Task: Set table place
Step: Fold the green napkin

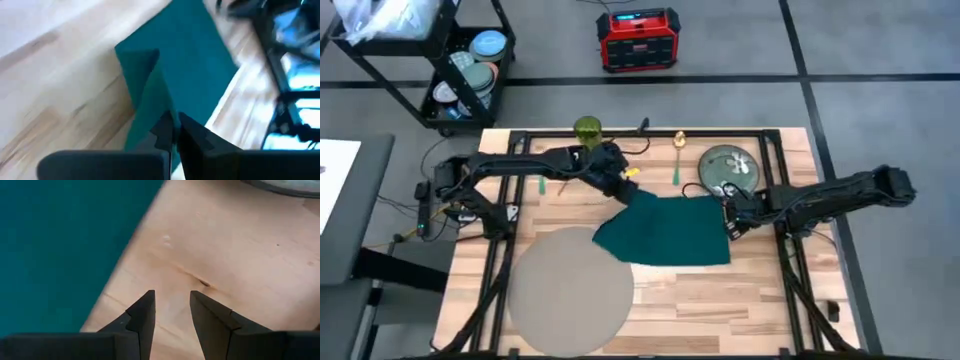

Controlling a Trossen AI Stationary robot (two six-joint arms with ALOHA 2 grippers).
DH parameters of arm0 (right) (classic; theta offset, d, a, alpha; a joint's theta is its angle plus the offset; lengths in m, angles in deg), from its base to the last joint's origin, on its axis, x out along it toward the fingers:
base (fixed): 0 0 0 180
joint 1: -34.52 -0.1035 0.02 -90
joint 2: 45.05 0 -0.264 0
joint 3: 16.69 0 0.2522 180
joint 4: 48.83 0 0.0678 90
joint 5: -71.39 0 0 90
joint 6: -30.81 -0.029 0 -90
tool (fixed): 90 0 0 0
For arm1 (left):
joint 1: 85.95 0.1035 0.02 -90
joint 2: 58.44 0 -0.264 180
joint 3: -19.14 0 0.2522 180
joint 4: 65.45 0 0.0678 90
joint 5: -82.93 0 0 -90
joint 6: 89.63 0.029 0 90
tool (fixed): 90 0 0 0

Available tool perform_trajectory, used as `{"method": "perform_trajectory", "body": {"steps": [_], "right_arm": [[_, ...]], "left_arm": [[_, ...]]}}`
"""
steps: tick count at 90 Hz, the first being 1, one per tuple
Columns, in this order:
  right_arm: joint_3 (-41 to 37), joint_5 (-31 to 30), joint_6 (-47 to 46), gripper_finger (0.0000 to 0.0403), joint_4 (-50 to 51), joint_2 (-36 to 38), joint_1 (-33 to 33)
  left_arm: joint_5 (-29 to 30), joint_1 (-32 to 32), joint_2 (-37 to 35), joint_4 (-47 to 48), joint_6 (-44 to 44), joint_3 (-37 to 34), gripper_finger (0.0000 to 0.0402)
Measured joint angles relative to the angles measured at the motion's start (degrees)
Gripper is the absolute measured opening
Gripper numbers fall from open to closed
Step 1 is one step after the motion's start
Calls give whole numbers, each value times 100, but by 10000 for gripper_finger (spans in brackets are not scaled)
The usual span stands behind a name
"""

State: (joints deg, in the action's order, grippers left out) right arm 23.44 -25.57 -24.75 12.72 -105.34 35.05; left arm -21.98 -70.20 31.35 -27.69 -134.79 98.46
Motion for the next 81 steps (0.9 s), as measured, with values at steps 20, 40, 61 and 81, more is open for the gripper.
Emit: {"method": "perform_trajectory", "body": {"steps": [20,40,61,81], "right_arm": [[0,96,112,111,-2,-2,0],[0,101,209,111,-32,-2,0],[0,101,458,111,-442,-2,1],[1,169,644,104,-708,-249,249]], "left_arm": [[-34,-20,235,-776,-866,-2,0],[0,-20,217,-1952,-1551,-4,0],[42,-20,219,-1644,-1539,-4,0],[22,-35,219,-1358,-1403,-4,0]]}}
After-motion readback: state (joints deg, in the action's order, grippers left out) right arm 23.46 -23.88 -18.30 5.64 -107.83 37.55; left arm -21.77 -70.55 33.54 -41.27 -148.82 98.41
